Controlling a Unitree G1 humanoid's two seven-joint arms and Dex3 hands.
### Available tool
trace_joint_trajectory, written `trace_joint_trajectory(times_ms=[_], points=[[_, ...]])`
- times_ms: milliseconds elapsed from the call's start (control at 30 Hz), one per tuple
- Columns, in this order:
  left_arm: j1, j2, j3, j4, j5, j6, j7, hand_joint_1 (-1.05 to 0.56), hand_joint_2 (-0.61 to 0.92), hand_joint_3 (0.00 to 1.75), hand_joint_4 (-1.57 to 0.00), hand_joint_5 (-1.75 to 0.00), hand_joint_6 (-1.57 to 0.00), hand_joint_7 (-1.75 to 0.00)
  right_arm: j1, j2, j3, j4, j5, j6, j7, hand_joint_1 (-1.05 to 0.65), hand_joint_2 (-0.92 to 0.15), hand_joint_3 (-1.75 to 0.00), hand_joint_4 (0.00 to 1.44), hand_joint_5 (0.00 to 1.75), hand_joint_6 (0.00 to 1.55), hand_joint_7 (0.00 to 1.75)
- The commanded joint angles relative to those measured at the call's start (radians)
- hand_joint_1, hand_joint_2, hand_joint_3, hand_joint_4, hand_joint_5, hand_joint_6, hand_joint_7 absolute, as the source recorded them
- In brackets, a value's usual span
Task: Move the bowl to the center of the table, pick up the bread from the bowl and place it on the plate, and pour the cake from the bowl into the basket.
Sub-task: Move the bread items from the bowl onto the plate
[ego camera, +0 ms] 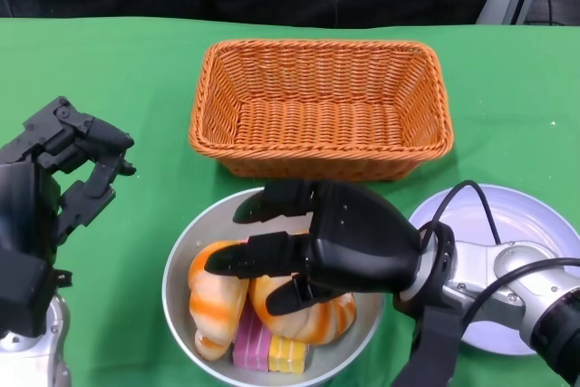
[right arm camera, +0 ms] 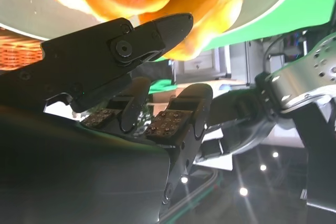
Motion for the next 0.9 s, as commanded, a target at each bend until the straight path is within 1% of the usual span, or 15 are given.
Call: trace_joint_trajectory(times_ms=[33, 200, 433, 467, 500, 567, 633, 767, 900], points=[[-0.023, 0.024, 0.012, 0.021, -0.011, 0.016, 0.004, -0.04, 0.83, 0.56, -0.79, -1.46, -0.81, -1.27, -0.042, 0.007, 0.024, 0.028, -0.004, 0.01, -0.039, -0.67, -0.89, 0.0, 0.58, 0.51, 0.75, 0.0], [-0.033, 0.032, 0.016, 0.046, -0.012, 0.008, 0.004, -0.03, 0.77, 0.67, -0.8, -1.47, -0.81, -1.27, -0.075, 0.026, 0.065, 0.085, -0.003, 0.012, -0.072, -0.67, -0.88, 0.0, 0.57, 0.53, 0.77, 0.01], [-0.036, 0.034, 0.016, 0.053, -0.013, 0.004, 0.003, -0.03, 0.75, 0.72, -0.8, -1.47, -0.81, -1.27, -0.09, 0.026, 0.089, 0.104, 0.003, 0.017, -0.098, -0.67, -0.88, 0.0, 0.57, 0.53, 0.77, 0.01], [-0.038, 0.04, 0.018, 0.056, -0.012, 0.008, 0.005, -0.03, 0.75, 0.72, -0.8, -1.47, -0.81, -1.27, -0.099, 0.037, 0.107, 0.131, -0.005, 0.01, -0.09, -0.67, -0.88, 0.0, 0.57, 0.53, 0.77, 0.0], [-0.04, 0.044, 0.02, 0.059, -0.01, 0.011, 0.007, -0.04, 0.72, 0.78, -0.8, -1.47, -0.82, -1.27, -0.107, 0.045, 0.121, 0.151, -0.01, 0.005, -0.085, -0.67, -0.87, 0.0, 0.57, 0.53, 0.76, 0.0], [-0.044, 0.052, 0.023, 0.067, -0.013, 0.009, 0.002, -0.02, 0.69, 0.85, -0.8, -1.47, -0.82, -1.27, -0.12, 0.063, 0.155, 0.191, -0.022, 0.007, -0.08, -0.68, -0.86, 0.0, 0.58, 0.52, 0.76, 0.0], [-0.045, 0.055, 0.023, 0.071, -0.015, 0.008, -0.002, -0.02, 0.67, 0.89, -0.79, -1.48, -0.82, -1.27, -0.126, 0.073, 0.172, 0.211, -0.023, 0.015, -0.087, -0.68, -0.86, 0.0, 0.59, 0.51, 0.76, 0.01], [-0.043, 0.055, 0.022, 0.06, -0.01, 0.022, 0.003, -0.02, 0.66, 0.91, -0.79, -1.48, -0.82, -1.28, -0.137, 0.097, 0.195, 0.252, -0.022, 0.028, -0.091, -0.66, -0.87, -0.01, 0.61, 0.45, 0.78, 0.01], [-0.039, 0.057, 0.024, 0.044, -0.012, 0.039, 0.003, -0.02, 0.65, 0.92, -0.78, -1.48, -0.82, -1.29, -0.145, 0.111, 0.209, 0.286, -0.013, 0.045, -0.085, -0.66, -0.89, -0.01, 0.62, 0.44, 0.78, 0.01]])
